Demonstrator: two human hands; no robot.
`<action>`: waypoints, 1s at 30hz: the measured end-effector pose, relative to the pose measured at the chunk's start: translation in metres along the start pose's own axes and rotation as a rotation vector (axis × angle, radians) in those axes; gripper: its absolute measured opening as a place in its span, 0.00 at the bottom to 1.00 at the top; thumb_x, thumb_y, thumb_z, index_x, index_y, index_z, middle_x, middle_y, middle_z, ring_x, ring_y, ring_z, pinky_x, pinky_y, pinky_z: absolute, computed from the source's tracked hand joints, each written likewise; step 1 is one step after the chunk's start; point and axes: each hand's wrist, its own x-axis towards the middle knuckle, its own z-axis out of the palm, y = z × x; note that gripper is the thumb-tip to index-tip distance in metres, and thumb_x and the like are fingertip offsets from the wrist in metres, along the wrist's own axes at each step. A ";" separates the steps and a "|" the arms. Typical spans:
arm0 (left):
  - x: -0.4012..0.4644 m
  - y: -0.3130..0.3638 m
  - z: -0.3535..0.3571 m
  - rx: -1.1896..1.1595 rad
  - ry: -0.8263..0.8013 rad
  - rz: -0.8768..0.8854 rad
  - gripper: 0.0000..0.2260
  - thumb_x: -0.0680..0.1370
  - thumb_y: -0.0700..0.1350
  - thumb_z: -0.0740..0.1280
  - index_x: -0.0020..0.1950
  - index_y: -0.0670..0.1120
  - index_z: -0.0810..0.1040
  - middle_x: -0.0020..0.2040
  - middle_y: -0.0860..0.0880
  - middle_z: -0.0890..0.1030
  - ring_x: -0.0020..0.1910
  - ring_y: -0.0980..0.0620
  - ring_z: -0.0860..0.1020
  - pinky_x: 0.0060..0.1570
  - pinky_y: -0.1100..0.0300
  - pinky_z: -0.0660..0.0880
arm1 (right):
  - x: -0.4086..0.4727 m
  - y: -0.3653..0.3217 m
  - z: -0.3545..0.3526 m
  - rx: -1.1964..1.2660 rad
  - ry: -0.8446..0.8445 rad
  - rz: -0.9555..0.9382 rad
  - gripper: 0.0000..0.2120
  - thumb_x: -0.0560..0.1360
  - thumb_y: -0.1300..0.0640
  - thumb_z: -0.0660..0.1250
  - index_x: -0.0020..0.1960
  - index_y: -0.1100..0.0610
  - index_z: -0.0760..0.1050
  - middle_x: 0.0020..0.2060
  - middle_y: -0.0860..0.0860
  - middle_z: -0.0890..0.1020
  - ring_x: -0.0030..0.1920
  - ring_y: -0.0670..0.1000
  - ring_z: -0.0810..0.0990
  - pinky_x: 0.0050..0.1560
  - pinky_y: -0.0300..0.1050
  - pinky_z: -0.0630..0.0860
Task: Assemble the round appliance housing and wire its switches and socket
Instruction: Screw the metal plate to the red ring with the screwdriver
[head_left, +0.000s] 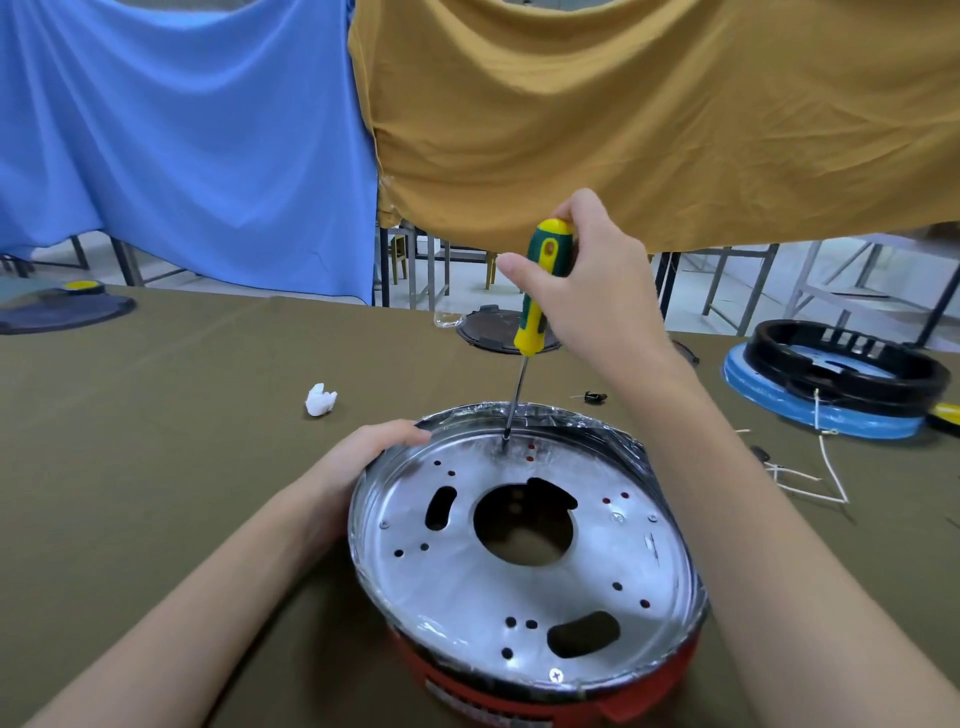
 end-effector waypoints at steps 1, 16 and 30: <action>0.004 -0.001 -0.001 -0.009 -0.016 0.012 0.23 0.64 0.52 0.75 0.55 0.42 0.83 0.51 0.39 0.84 0.45 0.44 0.83 0.46 0.54 0.80 | -0.002 -0.002 0.003 -0.032 0.029 -0.020 0.18 0.76 0.46 0.70 0.50 0.55 0.65 0.35 0.48 0.72 0.35 0.50 0.71 0.34 0.44 0.68; 0.013 0.029 0.023 0.312 0.110 -0.025 0.13 0.83 0.35 0.55 0.44 0.42 0.75 0.35 0.47 0.79 0.29 0.53 0.78 0.31 0.66 0.71 | 0.007 0.003 -0.020 0.064 -0.203 -0.050 0.09 0.78 0.54 0.70 0.57 0.48 0.75 0.41 0.42 0.75 0.38 0.35 0.72 0.36 0.26 0.66; 0.039 0.036 0.020 0.791 0.224 -0.081 0.06 0.83 0.39 0.54 0.57 0.47 0.67 0.41 0.55 0.69 0.43 0.55 0.70 0.31 0.76 0.65 | 0.006 -0.001 -0.018 0.156 -0.279 -0.005 0.14 0.81 0.53 0.64 0.66 0.51 0.73 0.45 0.42 0.72 0.36 0.40 0.69 0.42 0.36 0.67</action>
